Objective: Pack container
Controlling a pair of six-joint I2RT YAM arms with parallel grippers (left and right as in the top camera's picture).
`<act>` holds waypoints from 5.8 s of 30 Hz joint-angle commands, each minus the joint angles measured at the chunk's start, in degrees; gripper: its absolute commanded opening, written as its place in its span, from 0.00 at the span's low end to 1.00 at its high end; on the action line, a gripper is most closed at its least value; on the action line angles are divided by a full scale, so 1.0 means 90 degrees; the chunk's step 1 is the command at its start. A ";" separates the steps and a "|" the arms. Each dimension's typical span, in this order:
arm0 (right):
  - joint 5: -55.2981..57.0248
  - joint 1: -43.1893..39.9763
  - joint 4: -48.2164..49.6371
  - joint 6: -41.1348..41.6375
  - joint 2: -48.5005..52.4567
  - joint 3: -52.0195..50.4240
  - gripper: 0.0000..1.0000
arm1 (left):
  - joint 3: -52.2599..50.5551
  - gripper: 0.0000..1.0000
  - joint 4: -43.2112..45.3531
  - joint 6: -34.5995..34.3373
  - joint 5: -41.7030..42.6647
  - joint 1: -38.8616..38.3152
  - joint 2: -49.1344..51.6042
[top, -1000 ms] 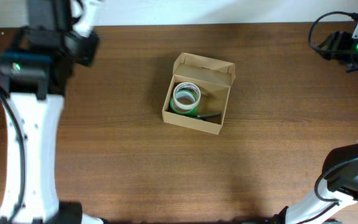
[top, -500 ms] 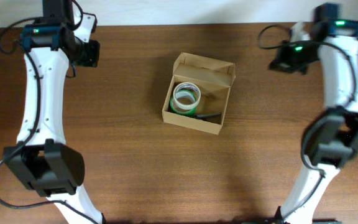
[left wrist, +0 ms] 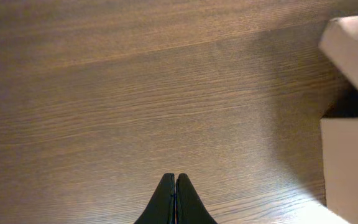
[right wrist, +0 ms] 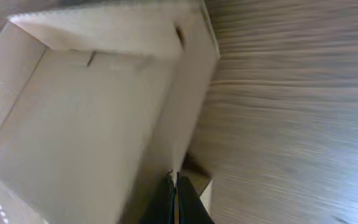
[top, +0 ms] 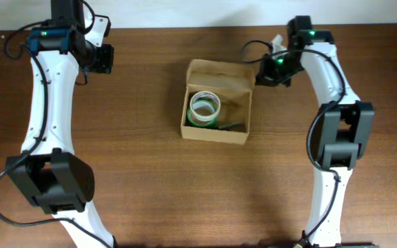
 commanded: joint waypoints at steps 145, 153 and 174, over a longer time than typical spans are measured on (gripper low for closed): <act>0.3191 0.1309 -0.3053 -0.1277 -0.3772 0.3067 0.04 | 0.1690 0.17 -0.1338 -0.0153 -0.0775 -0.1768 -0.1889; 0.3215 0.0614 -0.2703 -0.1117 -0.5979 0.1280 0.04 | -0.0165 0.19 -0.0765 -0.0151 -0.0818 -0.0835 -0.4146; 0.3876 0.0546 -0.2800 -0.0804 -0.8813 -0.3480 0.99 | -0.6557 0.81 0.0867 -0.0680 -0.2079 -0.0879 -0.9372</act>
